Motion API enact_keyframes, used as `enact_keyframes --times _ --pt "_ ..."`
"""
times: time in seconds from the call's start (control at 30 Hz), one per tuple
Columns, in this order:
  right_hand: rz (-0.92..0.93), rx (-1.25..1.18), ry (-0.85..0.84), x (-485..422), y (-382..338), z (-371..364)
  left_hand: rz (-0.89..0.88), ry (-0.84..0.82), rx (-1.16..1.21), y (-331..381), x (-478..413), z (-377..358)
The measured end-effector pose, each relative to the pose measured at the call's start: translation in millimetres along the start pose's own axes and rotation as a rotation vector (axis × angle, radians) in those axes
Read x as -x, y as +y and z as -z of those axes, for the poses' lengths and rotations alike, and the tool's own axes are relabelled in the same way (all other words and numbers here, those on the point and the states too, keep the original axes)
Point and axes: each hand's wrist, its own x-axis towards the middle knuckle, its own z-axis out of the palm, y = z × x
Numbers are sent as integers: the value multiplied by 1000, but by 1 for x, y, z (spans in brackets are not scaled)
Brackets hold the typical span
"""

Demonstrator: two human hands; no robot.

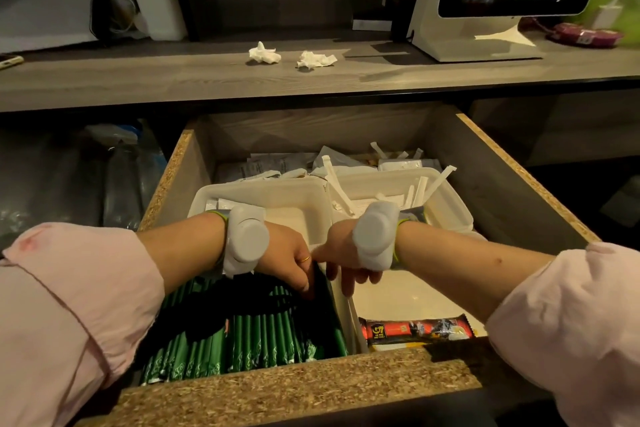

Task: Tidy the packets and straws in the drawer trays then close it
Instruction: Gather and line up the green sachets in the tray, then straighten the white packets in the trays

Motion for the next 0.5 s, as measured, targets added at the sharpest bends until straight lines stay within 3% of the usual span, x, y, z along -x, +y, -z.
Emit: enact_keyframes --times 0.07,0.1,0.2,0.3,0.4,0.5 --pt "86 136 117 4 0 8 -4 -10 -2 -1 -1 1" --pt "111 145 95 6 2 12 -8 -9 4 -2 -2 1" --pt "85 203 -145 6 6 -1 -58 -12 104 -7 -4 1" --pt "119 328 -230 -5 3 -23 -71 16 201 -11 -4 0" --pt "160 357 -155 -5 2 -8 -53 33 298 -16 -3 8" --pt "138 208 22 -5 9 22 -15 121 478 -28 -4 29"
